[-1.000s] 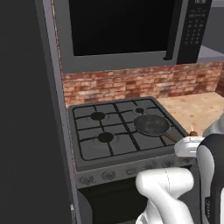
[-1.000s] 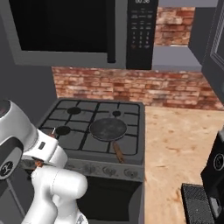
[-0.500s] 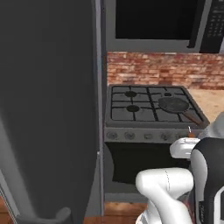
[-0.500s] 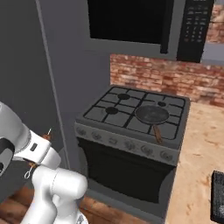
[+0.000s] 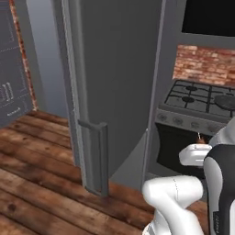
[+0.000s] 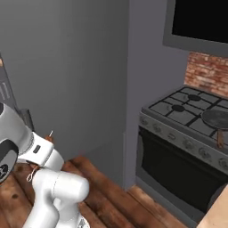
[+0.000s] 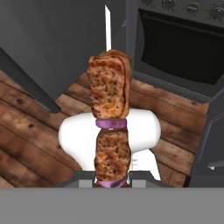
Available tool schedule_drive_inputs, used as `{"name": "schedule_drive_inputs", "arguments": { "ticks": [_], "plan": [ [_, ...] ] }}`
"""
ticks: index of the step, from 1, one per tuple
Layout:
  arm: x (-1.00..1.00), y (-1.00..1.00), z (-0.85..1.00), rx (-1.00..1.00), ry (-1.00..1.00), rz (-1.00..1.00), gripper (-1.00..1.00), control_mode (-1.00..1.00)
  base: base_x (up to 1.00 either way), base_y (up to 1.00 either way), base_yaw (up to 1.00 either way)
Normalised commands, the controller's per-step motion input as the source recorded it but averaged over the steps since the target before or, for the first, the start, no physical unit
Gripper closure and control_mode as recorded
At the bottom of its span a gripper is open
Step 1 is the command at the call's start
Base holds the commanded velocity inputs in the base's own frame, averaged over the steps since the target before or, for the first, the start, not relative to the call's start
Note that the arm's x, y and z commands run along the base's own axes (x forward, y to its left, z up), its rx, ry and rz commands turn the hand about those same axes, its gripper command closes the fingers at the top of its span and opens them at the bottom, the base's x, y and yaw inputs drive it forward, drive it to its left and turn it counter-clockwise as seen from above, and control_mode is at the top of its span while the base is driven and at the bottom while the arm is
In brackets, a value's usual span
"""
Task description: Place the cold items (bell pepper and corn) from the fridge in one tupperware on the dining counter. Place the warm items (kebab skewer and hot dog) in the stove area in another tupperware.
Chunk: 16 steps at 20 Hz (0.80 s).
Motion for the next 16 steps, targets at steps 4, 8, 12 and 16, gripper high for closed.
{"name": "schedule_drive_inputs", "arguments": {
  "ticks": [4,8,12,16],
  "plan": [
    [0.00,0.00,0.00,0.00,0.00,0.00,1.00,1.00,-1.00,0.00,0.00],
    [0.00,0.00,0.00,0.00,0.00,0.00,1.00,1.00,-0.79,0.16,0.30],
    [0.00,0.00,0.00,0.00,0.00,0.00,1.00,1.00,-0.74,0.23,0.59],
    [0.00,0.00,0.00,0.00,0.00,0.00,1.00,1.00,-0.83,0.20,0.73]
  ]
}}
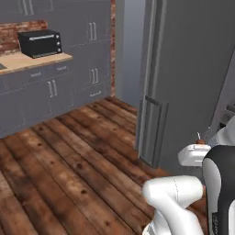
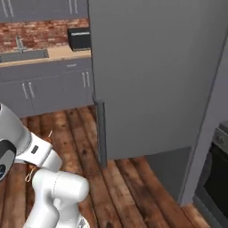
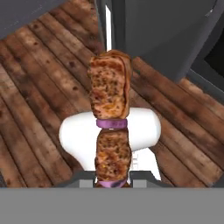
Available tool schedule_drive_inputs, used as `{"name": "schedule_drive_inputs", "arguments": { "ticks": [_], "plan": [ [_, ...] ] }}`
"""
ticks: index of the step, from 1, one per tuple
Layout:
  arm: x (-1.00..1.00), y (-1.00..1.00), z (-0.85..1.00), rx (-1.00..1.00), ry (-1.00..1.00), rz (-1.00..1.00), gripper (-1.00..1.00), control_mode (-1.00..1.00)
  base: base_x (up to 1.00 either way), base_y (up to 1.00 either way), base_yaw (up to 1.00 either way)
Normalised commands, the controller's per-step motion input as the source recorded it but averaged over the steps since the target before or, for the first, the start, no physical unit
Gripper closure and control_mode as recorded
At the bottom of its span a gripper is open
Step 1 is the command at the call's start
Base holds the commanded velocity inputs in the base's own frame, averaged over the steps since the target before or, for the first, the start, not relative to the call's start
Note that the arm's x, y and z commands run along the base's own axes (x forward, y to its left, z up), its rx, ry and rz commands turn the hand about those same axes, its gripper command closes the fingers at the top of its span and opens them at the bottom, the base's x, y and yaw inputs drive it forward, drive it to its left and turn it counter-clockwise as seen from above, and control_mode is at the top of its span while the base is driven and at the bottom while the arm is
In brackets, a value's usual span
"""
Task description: Place the cold items (bell pepper and corn) from the fridge in one tupperware on the dining counter. Place the warm items (kebab skewer and hot dog) in the stove area in another tupperware.
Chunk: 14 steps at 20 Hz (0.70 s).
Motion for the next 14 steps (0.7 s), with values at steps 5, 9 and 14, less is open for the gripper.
{"name": "schedule_drive_inputs", "arguments": {
  "ticks": [5,9,14],
  "plan": [
    [0.00,0.00,0.00,0.00,0.00,0.00,1.00,1.00,-0.67,0.22,0.59],
    [0.00,0.00,0.00,0.00,0.00,0.00,1.00,1.00,0.05,0.29,0.42],
    [0.00,0.00,0.00,0.00,0.00,0.00,1.00,1.00,0.96,0.34,0.23]
  ]
}}
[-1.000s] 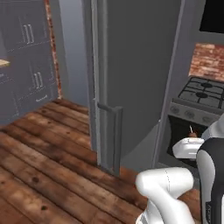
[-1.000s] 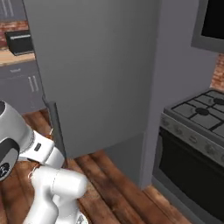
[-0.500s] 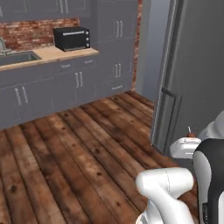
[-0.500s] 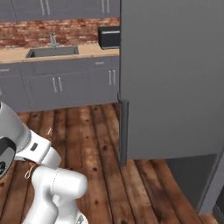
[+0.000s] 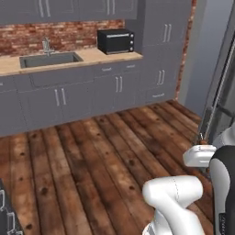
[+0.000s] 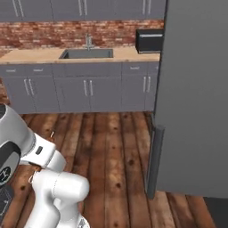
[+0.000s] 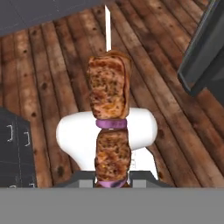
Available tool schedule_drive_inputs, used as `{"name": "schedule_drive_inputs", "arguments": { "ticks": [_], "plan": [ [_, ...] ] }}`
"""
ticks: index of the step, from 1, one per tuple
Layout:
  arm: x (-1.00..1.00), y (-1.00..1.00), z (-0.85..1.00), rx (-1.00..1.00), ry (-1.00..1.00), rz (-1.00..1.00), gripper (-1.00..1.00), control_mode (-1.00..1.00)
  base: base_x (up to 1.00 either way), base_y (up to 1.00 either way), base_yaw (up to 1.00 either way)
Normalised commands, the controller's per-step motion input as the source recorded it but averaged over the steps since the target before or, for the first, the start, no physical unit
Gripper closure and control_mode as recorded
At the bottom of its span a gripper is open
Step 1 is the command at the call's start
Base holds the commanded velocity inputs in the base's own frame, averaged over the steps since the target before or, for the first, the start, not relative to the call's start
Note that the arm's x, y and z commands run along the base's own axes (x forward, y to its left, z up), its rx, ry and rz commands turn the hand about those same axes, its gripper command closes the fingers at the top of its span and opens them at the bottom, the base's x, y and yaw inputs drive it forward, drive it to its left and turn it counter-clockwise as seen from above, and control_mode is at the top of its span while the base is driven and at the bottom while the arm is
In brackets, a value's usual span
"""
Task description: Place the cold items (bell pepper and corn) from the fridge in one tupperware on the dining counter. Place the warm items (kebab skewer and hot dog) in the stove area in another tupperware.
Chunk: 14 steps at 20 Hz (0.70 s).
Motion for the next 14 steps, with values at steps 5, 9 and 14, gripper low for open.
{"name": "schedule_drive_inputs", "arguments": {
  "ticks": [5,9,14],
  "plan": [
    [0.00,0.00,0.00,0.00,0.00,0.00,1.00,1.00,1.00,0.43,0.11],
    [0.00,0.00,0.00,0.00,0.00,0.00,1.00,1.00,1.00,0.43,0.28],
    [0.00,0.00,0.00,0.00,0.00,0.00,1.00,1.00,1.00,0.21,0.90]
  ]
}}
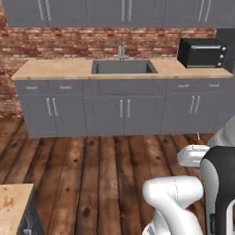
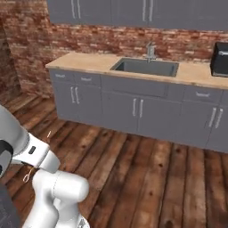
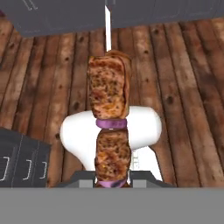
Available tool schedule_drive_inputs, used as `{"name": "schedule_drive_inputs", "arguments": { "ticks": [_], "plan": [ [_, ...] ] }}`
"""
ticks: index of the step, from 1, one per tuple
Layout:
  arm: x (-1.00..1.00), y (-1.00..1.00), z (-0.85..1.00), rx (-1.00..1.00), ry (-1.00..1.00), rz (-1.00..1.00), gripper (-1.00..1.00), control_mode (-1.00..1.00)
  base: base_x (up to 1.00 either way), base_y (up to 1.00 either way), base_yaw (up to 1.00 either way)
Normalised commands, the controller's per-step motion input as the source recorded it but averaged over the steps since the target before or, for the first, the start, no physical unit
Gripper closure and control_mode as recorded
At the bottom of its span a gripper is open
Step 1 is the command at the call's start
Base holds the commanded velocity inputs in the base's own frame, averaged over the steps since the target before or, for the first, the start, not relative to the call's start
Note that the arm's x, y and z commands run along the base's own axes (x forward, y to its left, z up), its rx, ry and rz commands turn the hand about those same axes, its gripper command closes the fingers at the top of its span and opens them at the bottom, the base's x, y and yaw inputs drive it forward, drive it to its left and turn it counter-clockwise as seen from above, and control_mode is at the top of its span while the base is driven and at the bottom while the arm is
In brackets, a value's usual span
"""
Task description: Place the cold items (bell pepper and corn) from the fridge in one tupperware on the dining counter. Place the warm items (kebab skewer and hot dog) in the stove area in another tupperware.
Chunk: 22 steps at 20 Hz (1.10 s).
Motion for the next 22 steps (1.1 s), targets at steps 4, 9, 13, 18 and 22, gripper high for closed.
{"name": "schedule_drive_inputs", "arguments": {
  "ticks": [4,9,13,18,22],
  "plan": [
    [0.00,0.00,0.00,0.00,0.00,0.00,1.00,1.00,1.00,0.04,0.90],
    [0.00,0.00,0.00,0.00,0.00,0.00,1.00,1.00,1.00,-0.18,0.62],
    [0.00,0.00,0.00,0.00,0.00,0.00,1.00,1.00,1.00,-0.23,0.58],
    [0.00,0.00,0.00,0.00,0.00,0.00,1.00,1.00,1.00,-0.26,0.71],
    [0.00,0.00,0.00,0.00,0.00,0.00,1.00,1.00,1.00,-0.22,0.65]
  ]
}}
